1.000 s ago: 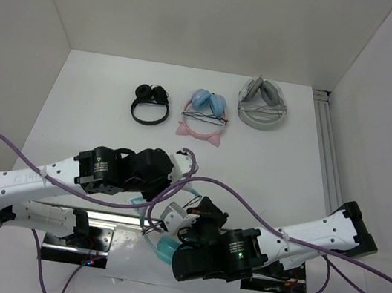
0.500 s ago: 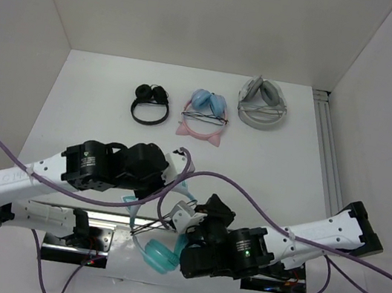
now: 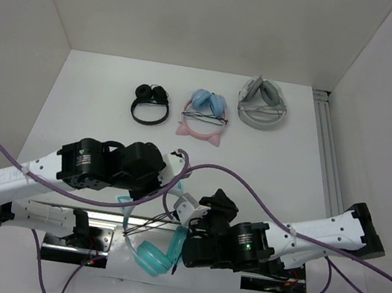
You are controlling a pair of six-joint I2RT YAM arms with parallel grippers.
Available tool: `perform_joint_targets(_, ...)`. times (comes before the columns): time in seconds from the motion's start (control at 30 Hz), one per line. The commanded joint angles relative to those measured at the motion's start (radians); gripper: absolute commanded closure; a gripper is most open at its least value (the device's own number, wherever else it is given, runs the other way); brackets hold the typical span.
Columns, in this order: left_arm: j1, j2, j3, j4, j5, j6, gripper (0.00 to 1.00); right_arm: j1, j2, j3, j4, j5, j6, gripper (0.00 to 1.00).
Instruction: Wrap the headphones
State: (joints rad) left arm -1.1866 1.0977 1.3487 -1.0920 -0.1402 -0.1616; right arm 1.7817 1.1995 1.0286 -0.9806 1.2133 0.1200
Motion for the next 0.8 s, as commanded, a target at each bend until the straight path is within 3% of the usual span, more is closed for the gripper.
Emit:
perform_joint_targets(0.0, -0.005, -0.015, 0.052, 0.066, 0.005, -0.032, 1.00, -0.002, -0.038, 0.044, -0.007, 0.034, 0.062, 0.61)
perform_joint_targets(0.07, -0.005, -0.015, 0.052, 0.066, -0.010, -0.032, 1.00, -0.002, -0.049, 0.054, -0.035, 0.048, 0.085, 0.58)
perform_joint_targets(0.17, -0.005, -0.006, 0.052, 0.057, -0.058, -0.055, 1.00, -0.002, -0.069, 0.076, -0.058, 0.077, 0.127, 0.35)
perform_joint_targets(0.23, -0.005, -0.006, 0.052, 0.057, -0.085, -0.055, 1.00, -0.002, -0.078, 0.091, -0.073, 0.086, 0.150, 0.03)
perform_joint_targets(0.77, -0.005, 0.024, 0.010, 0.078, -0.177, -0.064, 1.00, -0.002, -0.078, 0.227, -0.239, 0.138, 0.341, 0.00)
